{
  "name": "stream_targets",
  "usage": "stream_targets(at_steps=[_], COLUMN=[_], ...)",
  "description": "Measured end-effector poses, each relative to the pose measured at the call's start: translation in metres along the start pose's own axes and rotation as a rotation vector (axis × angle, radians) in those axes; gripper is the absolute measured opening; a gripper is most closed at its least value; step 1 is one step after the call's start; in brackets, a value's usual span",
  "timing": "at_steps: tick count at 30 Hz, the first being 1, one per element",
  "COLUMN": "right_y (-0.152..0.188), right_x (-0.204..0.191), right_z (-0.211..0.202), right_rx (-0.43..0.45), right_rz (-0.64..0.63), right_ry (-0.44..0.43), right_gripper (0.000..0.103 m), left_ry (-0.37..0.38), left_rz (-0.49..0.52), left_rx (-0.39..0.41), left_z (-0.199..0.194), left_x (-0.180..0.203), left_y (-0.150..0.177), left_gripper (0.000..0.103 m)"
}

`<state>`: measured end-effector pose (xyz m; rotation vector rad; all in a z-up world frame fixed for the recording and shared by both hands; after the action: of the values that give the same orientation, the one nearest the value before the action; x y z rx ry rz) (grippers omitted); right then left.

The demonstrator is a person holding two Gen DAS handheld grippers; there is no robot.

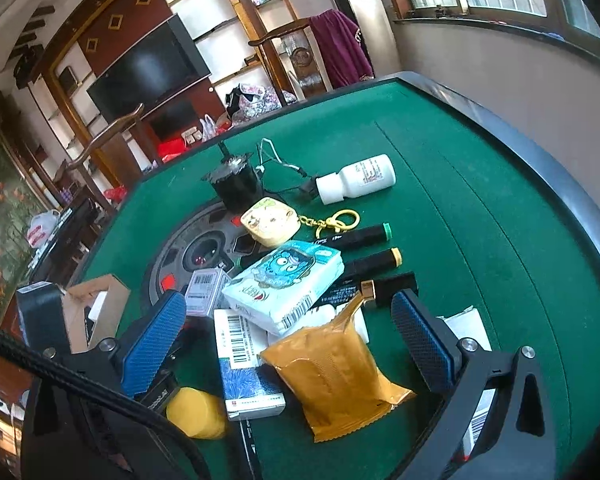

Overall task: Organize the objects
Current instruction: 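Grasp the clear plastic package with the red item using the left gripper, then grasp the white barcode label card with the right gripper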

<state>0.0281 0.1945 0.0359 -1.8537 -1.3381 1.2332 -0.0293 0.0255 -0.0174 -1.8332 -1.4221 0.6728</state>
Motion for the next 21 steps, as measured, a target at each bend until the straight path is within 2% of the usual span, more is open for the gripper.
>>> stream_targets(at_steps=[4,10,13,15,18,19,21], right_y=[0.0,0.006,0.004,0.0,-0.009,-0.011,-0.011], right_x=[-0.005,-0.012,-0.017,-0.026,-0.05,-0.062,-0.075], right_z=[-0.002,0.001,-0.002,-0.004,0.002,0.011,0.028], right_rx=[0.013,-0.004,0.012,-0.001,-0.061,-0.114,-0.189], right_rz=[-0.022,-0.05,-0.066,-0.06,-0.066,-0.071,-0.073], right_ry=[-0.02,-0.03,-0.022,-0.046,-0.12,-0.151,-0.156], right_gripper=[0.103,0.103,0.102,0.1,0.099,0.099,0.099], left_ry=[0.07,0.139,0.136,0.128,0.114,0.107,0.104], left_rz=[-0.124,-0.215,-0.25,-0.266,-0.294,-0.302,-0.319], left_rx=[-0.003,0.102,0.15,0.163,0.172,0.178,0.188], left_z=[-0.023,-0.089,-0.118,-0.129,-0.14,-0.143,-0.146], left_x=[-0.013,-0.034,-0.053,-0.066,-0.086,-0.093,-0.104], left_y=[0.0,-0.005,-0.004,-0.001,0.006,0.008,0.013], left_gripper=[0.023,0.023,0.023,0.023,0.023,0.023,0.023])
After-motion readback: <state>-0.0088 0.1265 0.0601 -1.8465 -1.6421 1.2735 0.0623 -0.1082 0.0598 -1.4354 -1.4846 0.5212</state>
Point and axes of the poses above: each gripper's, at about its wrist camera, not at the fingertips, and z roughly the way its jaws point, x to its right, y to its underside, the point moved 4 cm from there along z, roughly the way its jaws point, and after that the axes turned 15 degrees about x, right-handed, at the moved point
